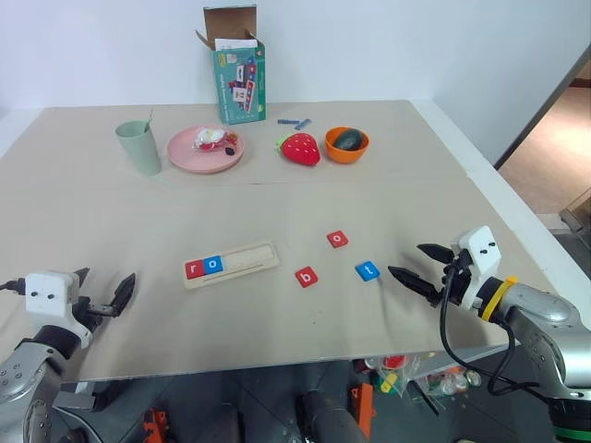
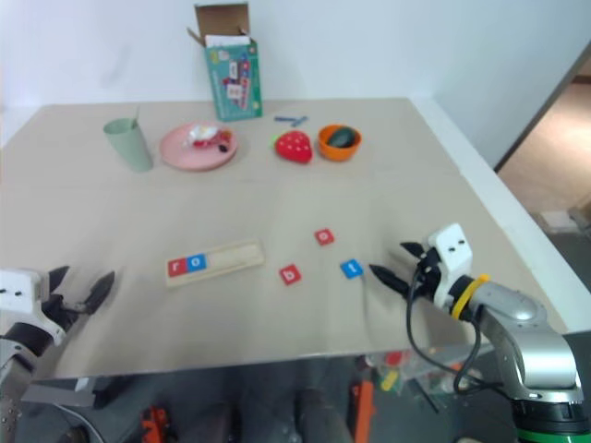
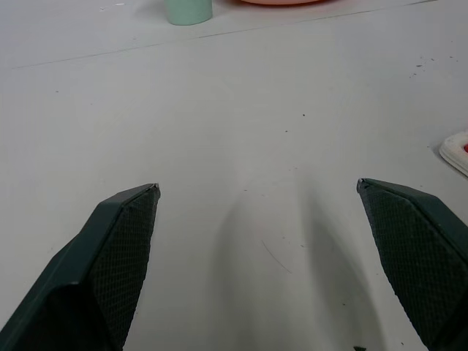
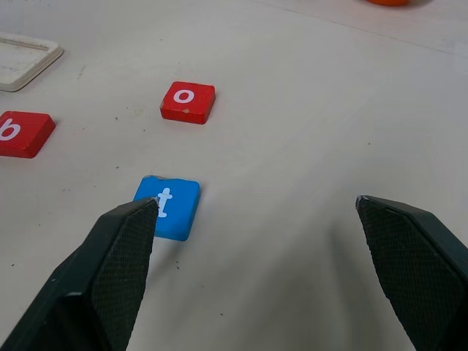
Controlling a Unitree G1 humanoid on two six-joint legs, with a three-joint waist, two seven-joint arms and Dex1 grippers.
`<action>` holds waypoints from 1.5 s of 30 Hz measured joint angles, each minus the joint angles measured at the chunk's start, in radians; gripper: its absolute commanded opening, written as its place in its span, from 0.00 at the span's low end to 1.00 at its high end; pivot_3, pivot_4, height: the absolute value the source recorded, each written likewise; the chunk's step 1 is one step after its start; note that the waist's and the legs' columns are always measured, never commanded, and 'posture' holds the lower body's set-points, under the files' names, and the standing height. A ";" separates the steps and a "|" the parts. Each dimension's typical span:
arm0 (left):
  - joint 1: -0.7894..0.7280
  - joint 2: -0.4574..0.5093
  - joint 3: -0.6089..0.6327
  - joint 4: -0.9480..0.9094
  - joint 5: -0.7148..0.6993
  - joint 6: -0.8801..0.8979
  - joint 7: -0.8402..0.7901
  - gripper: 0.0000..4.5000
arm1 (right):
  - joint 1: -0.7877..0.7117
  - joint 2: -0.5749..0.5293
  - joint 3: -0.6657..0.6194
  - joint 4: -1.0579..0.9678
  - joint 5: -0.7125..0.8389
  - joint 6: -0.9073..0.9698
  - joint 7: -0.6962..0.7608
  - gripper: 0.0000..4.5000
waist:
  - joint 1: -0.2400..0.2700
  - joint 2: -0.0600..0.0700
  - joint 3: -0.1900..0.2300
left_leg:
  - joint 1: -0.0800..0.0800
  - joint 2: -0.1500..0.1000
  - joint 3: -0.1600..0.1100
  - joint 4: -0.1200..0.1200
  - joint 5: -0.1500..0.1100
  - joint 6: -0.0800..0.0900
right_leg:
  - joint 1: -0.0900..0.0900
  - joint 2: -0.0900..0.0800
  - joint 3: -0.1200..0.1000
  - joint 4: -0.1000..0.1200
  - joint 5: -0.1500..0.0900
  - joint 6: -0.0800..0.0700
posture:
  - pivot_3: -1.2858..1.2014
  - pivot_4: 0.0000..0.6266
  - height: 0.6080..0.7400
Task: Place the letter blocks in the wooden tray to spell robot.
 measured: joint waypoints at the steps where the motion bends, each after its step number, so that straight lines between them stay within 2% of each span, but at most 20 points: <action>1: 0.000 0.000 0.000 0.000 0.000 0.000 0.000 1.00 | 0.000 0.000 0.000 0.000 0.000 0.000 0.000 1.00 | 0.000 0.000 0.000 | 0.000 0.000 0.000 0.000 0.000 0.000 | 0.000 0.000 0.000 0.000 0.000 0.000 | 0.52 0.24 1.00; 18: -0.040 0.031 -0.015 0.021 -0.011 -0.015 -0.108 1.00 | 0.008 0.011 0.001 0.006 -0.018 -0.049 0.008 1.00 | 0.000 0.000 0.000 | 0.000 0.000 0.000 0.000 0.000 0.000 | 0.000 0.000 0.000 0.000 0.000 0.000 | 0.52 0.24 1.00; 22: -0.095 0.123 -0.069 0.047 -0.022 -0.011 -0.222 1.00 | -0.052 0.012 0.027 0.026 -0.017 -0.053 0.032 1.00 | 0.000 0.000 0.000 | 0.000 0.000 0.000 0.000 0.000 0.000 | 0.000 0.001 0.000 0.000 0.001 -0.001 | 0.52 0.24 1.00; 26: -0.274 0.284 -0.216 0.092 -0.021 0.033 -0.415 1.00 | -0.176 0.016 0.103 0.028 0.003 -0.048 0.098 1.00 | -0.001 0.001 0.001 | 0.001 0.001 0.000 0.000 0.001 0.002 | 0.000 0.003 -0.001 0.000 0.002 -0.003 | 0.52 0.24 1.00; 29: -0.427 0.328 -0.337 0.125 -0.011 0.069 -0.524 1.00 | -0.243 0.038 0.161 0.030 0.002 -0.059 0.129 1.00 | 0.000 0.001 0.001 | 0.000 0.002 -0.001 0.000 0.001 0.002 | 0.000 0.004 -0.001 0.000 0.002 -0.003 | 0.52 0.24 1.00; 33: -0.572 0.329 -0.465 0.213 0.026 0.097 -0.603 1.00 | -0.281 0.066 0.216 0.062 -0.013 -0.079 0.143 1.00 | 0.000 0.001 0.001 | -0.005 0.002 -0.001 -0.001 0.000 0.004 | -0.004 0.004 -0.001 0.000 0.002 -0.004 | 0.52 0.24 1.00; 37: -0.760 0.289 -0.597 0.328 0.084 0.139 -0.668 1.00 | -0.337 0.107 0.252 0.088 -0.038 -0.109 0.137 1.00 | -0.001 0.001 0.001 | -0.006 0.001 -0.001 0.000 0.000 0.004 | -0.005 0.004 0.000 0.000 0.004 -0.008 | 0.52 0.24 1.00; 45: -0.843 0.254 -0.719 0.415 0.189 0.138 -0.725 1.00 | -0.370 0.148 0.268 0.104 -0.049 -0.129 0.135 1.00 | 0.000 0.001 0.001 | -0.006 0.002 -0.002 0.000 -0.001 0.005 | -0.005 0.004 -0.001 0.000 0.005 -0.009 | 0.52 0.24 1.00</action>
